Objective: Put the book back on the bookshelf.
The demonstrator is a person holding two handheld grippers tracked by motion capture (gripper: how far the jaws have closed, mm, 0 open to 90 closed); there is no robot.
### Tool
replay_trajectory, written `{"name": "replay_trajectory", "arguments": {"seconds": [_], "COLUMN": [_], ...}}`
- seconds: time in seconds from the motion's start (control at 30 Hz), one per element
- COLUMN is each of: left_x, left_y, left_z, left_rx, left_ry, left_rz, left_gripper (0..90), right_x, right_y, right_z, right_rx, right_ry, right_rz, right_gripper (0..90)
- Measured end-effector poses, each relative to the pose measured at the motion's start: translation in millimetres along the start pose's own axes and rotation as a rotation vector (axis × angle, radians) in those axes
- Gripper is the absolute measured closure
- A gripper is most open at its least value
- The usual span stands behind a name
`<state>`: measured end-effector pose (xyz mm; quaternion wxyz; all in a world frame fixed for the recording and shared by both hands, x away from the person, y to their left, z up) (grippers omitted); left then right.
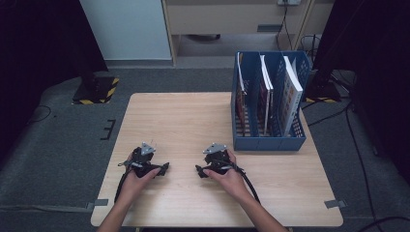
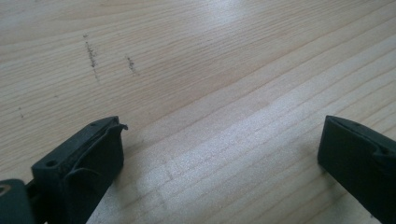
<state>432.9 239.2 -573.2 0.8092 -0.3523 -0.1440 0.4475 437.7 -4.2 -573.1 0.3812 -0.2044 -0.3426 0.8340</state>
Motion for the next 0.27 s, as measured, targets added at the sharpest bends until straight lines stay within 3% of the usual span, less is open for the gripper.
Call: {"name": "replay_trajectory", "arguments": {"seconds": [0.27], "left_x": [-0.1], "left_y": [-0.1], "left_z": [-0.1], "left_rx": [0.0], "left_ry": [0.001], "left_rz": [0.0], "left_gripper": [0.0], "right_x": [0.8], "right_y": [2.0], "right_z": [2.2], "right_rx": [0.01], "right_ry": [0.001], "right_rz": [-0.006], "right_gripper": [10.7]}}
Point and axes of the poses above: each handheld gripper's, and its own axes: z roughly backward along the jaws, y roughly out of its underside, x roughly to its left, the point moved 5 cm from there along -z, roughly forward along the jaws, and after that the axes turned 7 degrees about y, right-handed, at the moved point
